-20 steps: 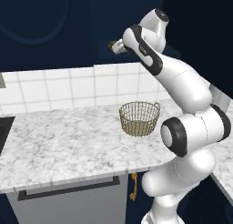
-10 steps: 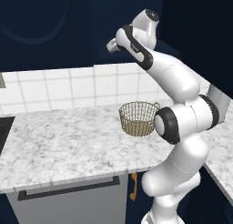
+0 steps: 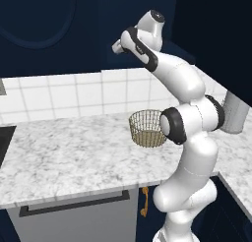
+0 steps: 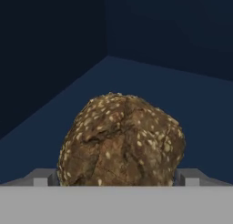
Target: Open the cabinet, pick up the bread from the cabinet and place it in the basket. Then move the basket to the dining counter.
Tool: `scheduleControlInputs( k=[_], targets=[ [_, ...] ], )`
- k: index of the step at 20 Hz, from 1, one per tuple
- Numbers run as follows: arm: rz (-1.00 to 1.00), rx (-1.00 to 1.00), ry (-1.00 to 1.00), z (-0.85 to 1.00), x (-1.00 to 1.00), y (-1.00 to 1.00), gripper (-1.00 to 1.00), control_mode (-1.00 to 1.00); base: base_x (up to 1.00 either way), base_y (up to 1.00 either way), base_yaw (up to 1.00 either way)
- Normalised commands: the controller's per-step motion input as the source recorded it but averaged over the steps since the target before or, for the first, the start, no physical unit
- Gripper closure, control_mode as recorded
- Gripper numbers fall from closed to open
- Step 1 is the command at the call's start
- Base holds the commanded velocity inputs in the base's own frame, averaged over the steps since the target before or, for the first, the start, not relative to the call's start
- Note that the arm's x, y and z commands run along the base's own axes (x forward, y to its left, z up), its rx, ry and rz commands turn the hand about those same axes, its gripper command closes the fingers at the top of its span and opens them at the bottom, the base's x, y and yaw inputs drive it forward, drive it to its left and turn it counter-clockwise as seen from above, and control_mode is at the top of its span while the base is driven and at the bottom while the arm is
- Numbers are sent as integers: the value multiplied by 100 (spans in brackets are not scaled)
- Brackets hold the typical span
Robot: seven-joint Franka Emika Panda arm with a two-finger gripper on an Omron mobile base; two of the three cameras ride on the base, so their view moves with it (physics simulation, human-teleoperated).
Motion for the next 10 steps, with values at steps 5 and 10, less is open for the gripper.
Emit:
scheduleControlInputs(
  k=[5,10],
  targets=[
    [-3,-1,0,-16,37,2,100,-100,0,0,0],
    [0,0,-5,-17,-29,-2,100,-100,0,0,0]
  ],
)
